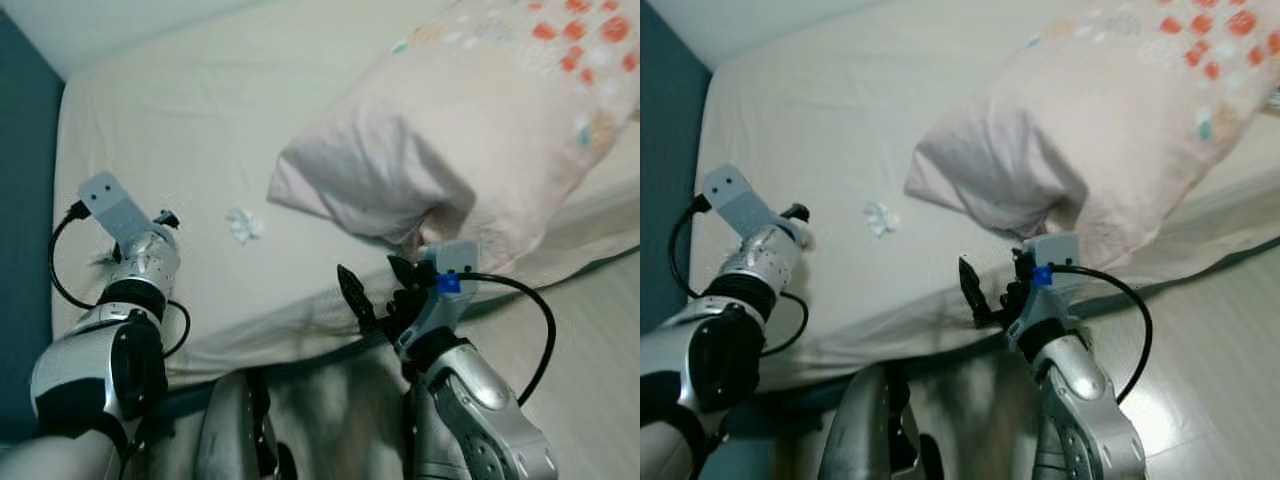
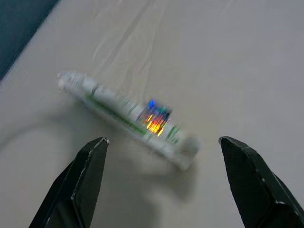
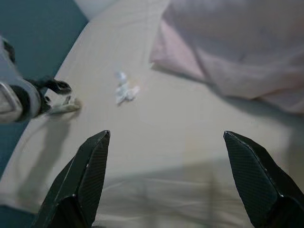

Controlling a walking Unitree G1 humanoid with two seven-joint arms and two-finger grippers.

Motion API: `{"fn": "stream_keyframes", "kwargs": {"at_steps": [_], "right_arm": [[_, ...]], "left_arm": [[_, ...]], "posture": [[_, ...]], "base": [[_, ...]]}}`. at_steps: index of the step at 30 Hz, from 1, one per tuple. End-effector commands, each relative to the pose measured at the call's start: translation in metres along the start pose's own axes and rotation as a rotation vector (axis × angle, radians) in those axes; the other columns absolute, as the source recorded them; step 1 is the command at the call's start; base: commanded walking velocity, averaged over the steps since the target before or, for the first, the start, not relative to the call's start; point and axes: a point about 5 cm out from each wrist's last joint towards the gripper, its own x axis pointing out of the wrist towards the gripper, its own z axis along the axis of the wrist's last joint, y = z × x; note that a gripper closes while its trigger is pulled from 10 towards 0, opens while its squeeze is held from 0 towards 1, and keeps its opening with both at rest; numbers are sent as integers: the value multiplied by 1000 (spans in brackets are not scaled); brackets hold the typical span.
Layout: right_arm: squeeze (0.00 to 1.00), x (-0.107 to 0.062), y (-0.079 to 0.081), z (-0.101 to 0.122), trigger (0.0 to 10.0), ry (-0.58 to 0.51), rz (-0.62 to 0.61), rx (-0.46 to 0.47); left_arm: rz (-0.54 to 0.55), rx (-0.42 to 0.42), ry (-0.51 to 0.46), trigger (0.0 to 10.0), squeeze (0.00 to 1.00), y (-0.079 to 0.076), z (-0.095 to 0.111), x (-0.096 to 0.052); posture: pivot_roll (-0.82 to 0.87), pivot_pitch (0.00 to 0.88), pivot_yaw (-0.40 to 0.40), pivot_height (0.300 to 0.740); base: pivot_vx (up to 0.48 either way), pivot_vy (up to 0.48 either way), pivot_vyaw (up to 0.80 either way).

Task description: Clean up the room

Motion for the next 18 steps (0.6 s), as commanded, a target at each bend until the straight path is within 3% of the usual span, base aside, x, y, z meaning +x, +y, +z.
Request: {"fn": "stream_keyframes", "kwargs": {"at_steps": [1,6,9,12,15,18], "right_arm": [[0,-3,9,-2,10000,14,24,27],[0,-11,17,4,10000,3,32,33],[0,-21,28,11,10000,-14,43,54],[0,-23,27,11,10000,-9,35,59],[0,-29,27,9,10000,13,7,66],[0,-32,27,10,10000,20,-7,70]], "left_arm": [[42,6,15,10000,0,11,1,3],[32,-48,-11,10000,0,3,17,2],[10,-166,3,10000,0,-4,27,1],[-16,-214,9,10000,0,-8,29,1],[-76,-356,-3,10000,0,-16,41,-1],[-46,-367,-18,10000,0,-10,46,0]], "posture": [[-166,524,263,450],[-179,578,277,435],[-194,611,280,435],[-194,611,280,435],[-206,626,276,435],[-221,640,270,435]], "base": [[0,0,0],[0,0,0],[0,0,0],[0,0,0],[0,0,0],[0,0,0]]}}
